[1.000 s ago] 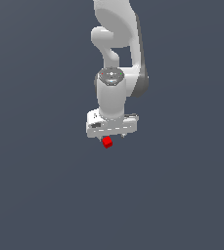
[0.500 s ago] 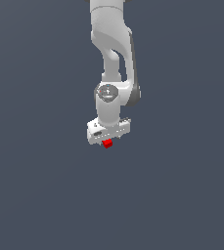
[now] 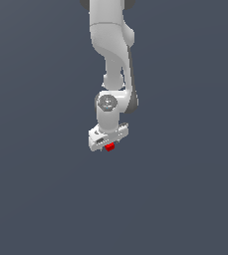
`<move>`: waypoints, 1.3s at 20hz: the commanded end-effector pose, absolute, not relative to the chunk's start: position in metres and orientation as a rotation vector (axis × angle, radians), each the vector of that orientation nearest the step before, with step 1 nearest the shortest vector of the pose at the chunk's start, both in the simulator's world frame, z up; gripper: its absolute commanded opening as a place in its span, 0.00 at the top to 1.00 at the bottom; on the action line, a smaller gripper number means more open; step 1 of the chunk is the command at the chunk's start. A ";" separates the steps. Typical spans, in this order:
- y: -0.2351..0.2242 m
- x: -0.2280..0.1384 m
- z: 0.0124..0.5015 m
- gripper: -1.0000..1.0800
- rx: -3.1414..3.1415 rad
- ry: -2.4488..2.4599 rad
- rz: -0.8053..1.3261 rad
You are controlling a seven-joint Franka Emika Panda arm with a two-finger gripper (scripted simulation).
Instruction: Pick up the red cube and move it to a goal position.
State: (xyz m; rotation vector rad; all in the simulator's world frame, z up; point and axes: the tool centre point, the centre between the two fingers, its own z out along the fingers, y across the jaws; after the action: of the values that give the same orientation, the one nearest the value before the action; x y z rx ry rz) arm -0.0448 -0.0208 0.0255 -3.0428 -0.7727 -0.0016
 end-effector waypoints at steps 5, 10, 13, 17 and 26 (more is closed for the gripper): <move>-0.023 -0.046 0.020 1.00 -3.037 -0.800 0.000; -0.023 -0.046 0.020 1.00 -3.037 -0.800 0.000; -0.023 -0.046 0.020 1.00 -3.037 -0.800 0.000; -0.024 -0.046 0.023 1.00 -3.038 -0.799 -0.001; -0.029 -0.048 0.057 1.00 -3.038 -0.799 -0.001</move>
State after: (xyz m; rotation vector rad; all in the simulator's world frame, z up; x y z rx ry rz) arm -0.0482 -0.0276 0.0485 -3.0373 -0.7993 0.0015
